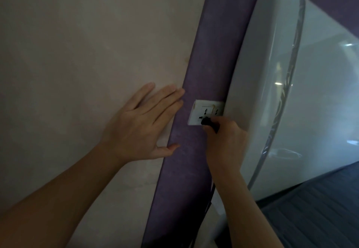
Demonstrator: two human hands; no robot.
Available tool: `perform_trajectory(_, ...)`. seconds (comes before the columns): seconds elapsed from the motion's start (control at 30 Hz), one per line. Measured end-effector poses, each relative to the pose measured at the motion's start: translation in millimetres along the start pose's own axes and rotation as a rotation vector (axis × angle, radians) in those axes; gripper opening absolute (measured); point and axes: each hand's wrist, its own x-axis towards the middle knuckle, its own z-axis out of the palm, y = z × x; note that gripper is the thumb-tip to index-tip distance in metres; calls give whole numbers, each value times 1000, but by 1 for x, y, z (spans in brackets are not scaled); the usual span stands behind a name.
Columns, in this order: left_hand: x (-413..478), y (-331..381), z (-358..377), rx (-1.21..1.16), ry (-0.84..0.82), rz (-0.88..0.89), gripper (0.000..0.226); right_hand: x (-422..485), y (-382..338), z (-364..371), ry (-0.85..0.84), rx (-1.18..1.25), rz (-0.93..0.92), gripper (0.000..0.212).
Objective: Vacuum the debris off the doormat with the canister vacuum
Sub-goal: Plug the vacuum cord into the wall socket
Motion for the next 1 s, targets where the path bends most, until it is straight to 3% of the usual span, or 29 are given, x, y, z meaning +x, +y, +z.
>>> perform_trajectory(0.7,-1,2,1,115,-41,25,89,16,-8,9,-128,-111,-24,13)
perform_trajectory(0.83,0,3,0,130,-53,45,92,9,-2,2,-215,-97,-112,32)
perform_trajectory(1.0,4,11,-14,87,-185,5,86,-6,15,-7,-345,-84,-265,55)
